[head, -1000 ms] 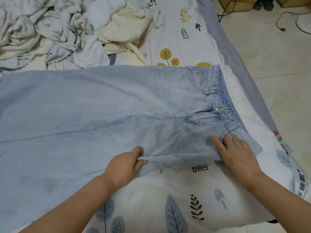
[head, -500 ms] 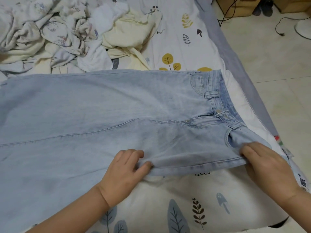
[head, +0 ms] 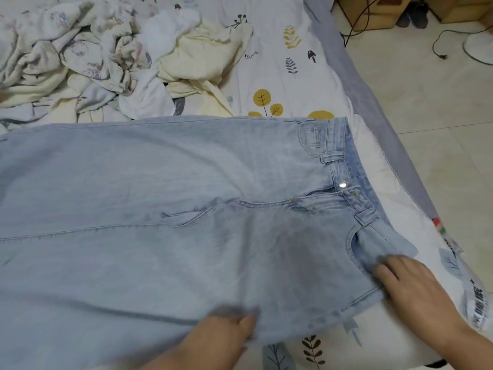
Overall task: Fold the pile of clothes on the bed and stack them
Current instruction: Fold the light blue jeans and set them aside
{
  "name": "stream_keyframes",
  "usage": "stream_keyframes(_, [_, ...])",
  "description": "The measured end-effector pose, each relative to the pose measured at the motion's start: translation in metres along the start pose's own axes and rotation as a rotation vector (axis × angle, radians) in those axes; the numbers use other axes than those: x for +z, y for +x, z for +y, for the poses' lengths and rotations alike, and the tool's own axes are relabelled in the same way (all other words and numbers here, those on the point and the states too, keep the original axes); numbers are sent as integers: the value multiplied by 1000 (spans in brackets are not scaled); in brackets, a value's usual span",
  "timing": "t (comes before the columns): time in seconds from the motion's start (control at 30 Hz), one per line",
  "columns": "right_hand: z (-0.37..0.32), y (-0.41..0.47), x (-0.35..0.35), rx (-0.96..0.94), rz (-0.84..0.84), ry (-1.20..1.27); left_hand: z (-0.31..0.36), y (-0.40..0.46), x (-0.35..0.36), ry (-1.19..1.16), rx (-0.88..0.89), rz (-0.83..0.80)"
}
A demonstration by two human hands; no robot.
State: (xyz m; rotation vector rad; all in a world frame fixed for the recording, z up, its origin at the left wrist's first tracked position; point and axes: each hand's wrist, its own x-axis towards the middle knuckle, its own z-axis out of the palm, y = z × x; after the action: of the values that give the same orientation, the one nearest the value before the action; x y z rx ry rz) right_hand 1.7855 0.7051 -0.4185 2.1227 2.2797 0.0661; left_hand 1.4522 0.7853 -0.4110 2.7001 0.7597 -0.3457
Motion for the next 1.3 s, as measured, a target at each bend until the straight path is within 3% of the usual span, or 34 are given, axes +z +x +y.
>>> stream_keyframes(0.1, [10,8,2,172,3,-66,-8,5,0,-108,-56,-11])
stream_keyframes(0.2, [18,14,-3,178,-65,-75,-16,1,-16,-235,-123,-38])
stream_keyframes(0.33, [31,25,-17,247,-87,91,-46,5,-35,-444,-245,113])
stream_keyframes(0.47, [39,53,-31,355,-58,244,-81,17,-76,-591,-305,157])
stream_keyframes(0.73, [56,141,-58,715,64,705,-162,65,-139,-641,-396,294])
stream_keyframes(1.0, [76,255,-43,922,222,905,-250,142,-167,-696,-581,366])
stream_keyframes(1.07, [72,271,-24,962,120,872,-264,156,-151,-658,-668,338])
stream_keyframes(1.17, [62,279,8,1018,-165,825,-275,166,-110,-438,-727,10])
stream_keyframes(1.2, [59,278,15,1034,-208,786,-277,165,-100,-383,-730,-28])
stream_keyframes(1.3, [63,274,23,1066,-202,703,-287,158,-88,-305,-767,119])
